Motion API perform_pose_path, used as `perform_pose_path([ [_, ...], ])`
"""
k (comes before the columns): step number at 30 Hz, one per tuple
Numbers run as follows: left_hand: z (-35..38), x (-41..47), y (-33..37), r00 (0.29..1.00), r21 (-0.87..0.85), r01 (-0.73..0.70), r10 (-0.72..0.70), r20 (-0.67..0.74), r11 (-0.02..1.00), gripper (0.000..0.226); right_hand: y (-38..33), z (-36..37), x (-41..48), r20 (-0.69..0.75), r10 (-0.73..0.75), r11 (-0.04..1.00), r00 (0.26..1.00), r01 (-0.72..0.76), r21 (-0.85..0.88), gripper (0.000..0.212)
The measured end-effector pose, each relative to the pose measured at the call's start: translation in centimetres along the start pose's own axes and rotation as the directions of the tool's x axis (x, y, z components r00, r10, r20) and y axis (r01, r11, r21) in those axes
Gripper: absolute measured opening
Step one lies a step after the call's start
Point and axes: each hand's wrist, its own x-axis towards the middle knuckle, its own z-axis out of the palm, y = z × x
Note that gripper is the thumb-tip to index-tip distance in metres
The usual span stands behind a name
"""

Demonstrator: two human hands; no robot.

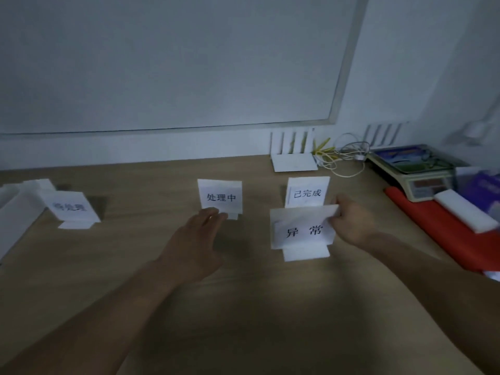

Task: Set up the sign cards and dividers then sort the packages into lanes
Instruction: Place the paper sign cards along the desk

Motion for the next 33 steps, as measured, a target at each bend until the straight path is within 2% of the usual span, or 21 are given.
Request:
perform_pose_path([
  [3, 1.2, 2.7, 1.5, 0.999, 0.007, -0.045, 0.045, -0.007, 0.999, 0.085, 3.3, -2.2, 1.8, -0.089, 0.074, 0.997, 0.993, -0.076, -0.025, 0.021],
  [8, 4.6, 6.7, 4.0, 0.993, 0.018, -0.102, 0.101, 0.056, 0.995, 0.081, 8.9, -5.2, 5.0, -0.202, 0.129, 0.99, 0.971, -0.138, -0.033, 0.028],
  [13, 7.9, 11.0, 6.3, 0.99, 0.002, -0.11, 0.109, 0.094, 0.994, 0.086, 14.1, -7.7, 10.3, -0.291, 0.148, 0.986, 0.945, -0.164, -0.032, 0.033],
  [24, 16.3, 21.1, 10.6, 0.994, -0.038, 0.003, 0.001, 0.107, 0.999, 0.089, 24.7, -8.0, 23.9, -0.248, 0.193, 0.98, 0.949, -0.201, -0.009, 0.034],
  [33, 19.1, 26.3, 11.5, 0.992, -0.031, 0.082, -0.079, 0.1, 0.996, 0.088, 29.7, -7.3, 30.5, -0.189, 0.232, 0.971, 0.954, -0.237, -0.003, 0.036],
])
